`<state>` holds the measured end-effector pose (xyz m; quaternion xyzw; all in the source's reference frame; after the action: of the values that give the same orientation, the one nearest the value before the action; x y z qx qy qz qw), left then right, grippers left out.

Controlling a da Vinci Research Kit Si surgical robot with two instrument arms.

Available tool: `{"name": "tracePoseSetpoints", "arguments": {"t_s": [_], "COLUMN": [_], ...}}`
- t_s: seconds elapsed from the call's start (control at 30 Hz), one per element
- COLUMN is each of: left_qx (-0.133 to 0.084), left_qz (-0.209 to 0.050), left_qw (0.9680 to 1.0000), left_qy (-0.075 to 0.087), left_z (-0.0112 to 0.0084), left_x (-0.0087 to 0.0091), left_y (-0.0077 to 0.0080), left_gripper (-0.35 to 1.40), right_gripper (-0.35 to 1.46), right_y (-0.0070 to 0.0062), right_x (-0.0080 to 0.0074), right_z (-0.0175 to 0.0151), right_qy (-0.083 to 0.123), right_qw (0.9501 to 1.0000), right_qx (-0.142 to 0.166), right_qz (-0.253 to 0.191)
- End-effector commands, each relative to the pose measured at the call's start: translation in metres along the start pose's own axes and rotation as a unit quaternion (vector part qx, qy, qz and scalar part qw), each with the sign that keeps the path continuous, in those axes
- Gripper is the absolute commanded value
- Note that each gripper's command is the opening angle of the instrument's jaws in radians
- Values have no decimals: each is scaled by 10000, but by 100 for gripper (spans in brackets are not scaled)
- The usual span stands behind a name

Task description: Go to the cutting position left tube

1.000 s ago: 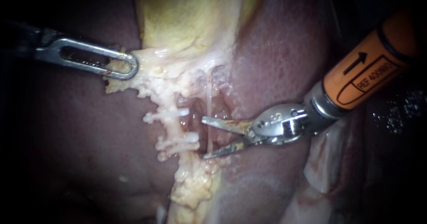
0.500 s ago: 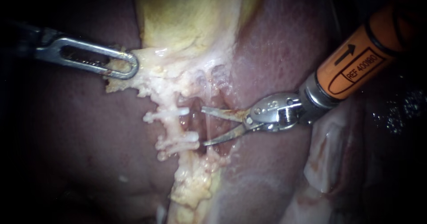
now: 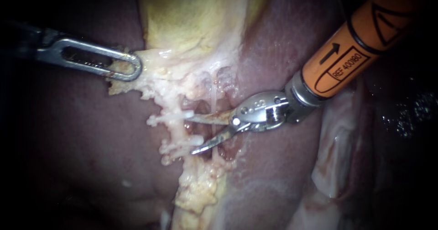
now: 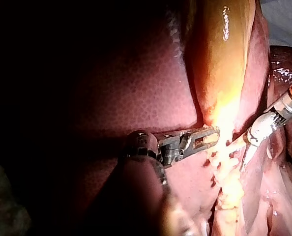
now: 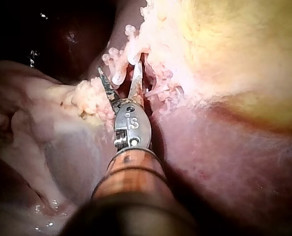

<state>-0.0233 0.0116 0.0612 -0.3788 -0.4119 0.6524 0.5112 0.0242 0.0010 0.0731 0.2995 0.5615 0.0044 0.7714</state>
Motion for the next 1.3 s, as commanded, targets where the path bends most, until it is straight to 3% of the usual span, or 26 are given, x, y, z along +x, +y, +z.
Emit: {"name": "tracePoseSetpoints", "arguments": {"t_s": [0.03, 0.3, 0.5, 0.93, 1.07, 1.3], "left_qx": [0, 1, 1, 1, 1, 1], "left_qz": [1, 3, 3, 3, 4, 5], "left_qw": [10000, 10000, 10000, 10000, 10000, 10000], "left_qy": [-1, 0, 0, 0, 0, 0], "left_z": [0, 1, 1, 1, 2, 2], "left_x": [0, 0, 0, 0, 0, 0], "left_y": [0, -1, -2, -2, -2, -3], "left_gripper": [-35, -35, -35, -35, -35, -35], "right_gripper": [126, 123, 124, 121, 123, 129], "right_y": [0, 3, 7, 10, 5, -19], "right_x": [1, 2, 8, 30, 35, 54], "right_z": [2, 26, 43, 72, 75, 78], "right_qy": [-2, 47, 242, 385, 415, 537], "right_qw": [10000, 10000, 9992, 9949, 9945, 9943], "right_qx": [-21, 50, 11, -46, -29, 53], "right_qz": [-7, -9, 308, 935, 958, 924]}}
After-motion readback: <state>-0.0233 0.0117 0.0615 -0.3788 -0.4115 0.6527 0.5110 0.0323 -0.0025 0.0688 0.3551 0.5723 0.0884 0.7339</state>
